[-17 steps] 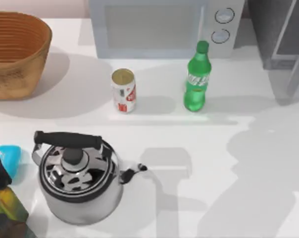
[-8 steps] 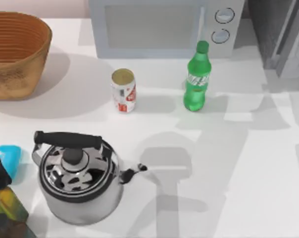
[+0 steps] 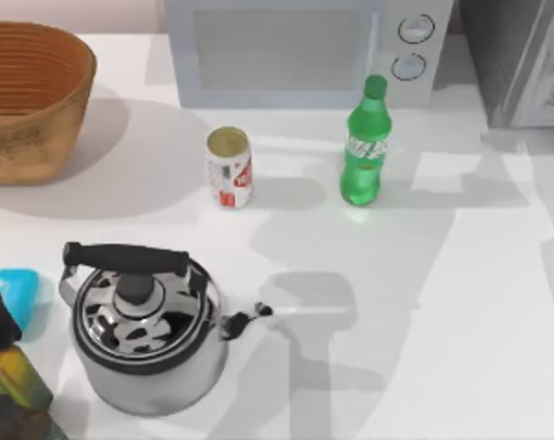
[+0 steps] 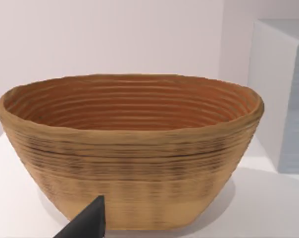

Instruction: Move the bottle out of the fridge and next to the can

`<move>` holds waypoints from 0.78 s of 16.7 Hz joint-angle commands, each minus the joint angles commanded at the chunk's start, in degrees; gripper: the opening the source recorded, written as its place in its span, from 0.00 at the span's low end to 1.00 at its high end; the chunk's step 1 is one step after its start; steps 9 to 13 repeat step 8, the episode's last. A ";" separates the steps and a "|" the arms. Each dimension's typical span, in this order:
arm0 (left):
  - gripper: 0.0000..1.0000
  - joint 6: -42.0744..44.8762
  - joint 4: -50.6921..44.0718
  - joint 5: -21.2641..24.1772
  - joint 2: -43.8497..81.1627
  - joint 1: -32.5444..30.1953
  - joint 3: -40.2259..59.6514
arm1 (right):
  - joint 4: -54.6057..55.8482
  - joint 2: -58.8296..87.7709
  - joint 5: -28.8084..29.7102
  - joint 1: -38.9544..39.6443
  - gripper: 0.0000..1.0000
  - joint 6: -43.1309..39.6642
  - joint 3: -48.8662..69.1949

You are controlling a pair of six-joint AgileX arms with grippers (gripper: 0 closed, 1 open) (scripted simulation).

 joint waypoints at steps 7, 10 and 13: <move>1.00 0.00 0.00 0.00 0.00 0.00 0.00 | -3.30 12.07 0.19 0.08 1.00 0.11 15.96; 1.00 0.00 0.00 0.00 0.00 0.00 0.00 | -3.34 12.20 0.20 0.07 1.00 0.12 16.09; 1.00 0.00 0.00 0.00 0.00 0.00 0.00 | -3.34 12.20 0.20 0.07 1.00 0.12 16.09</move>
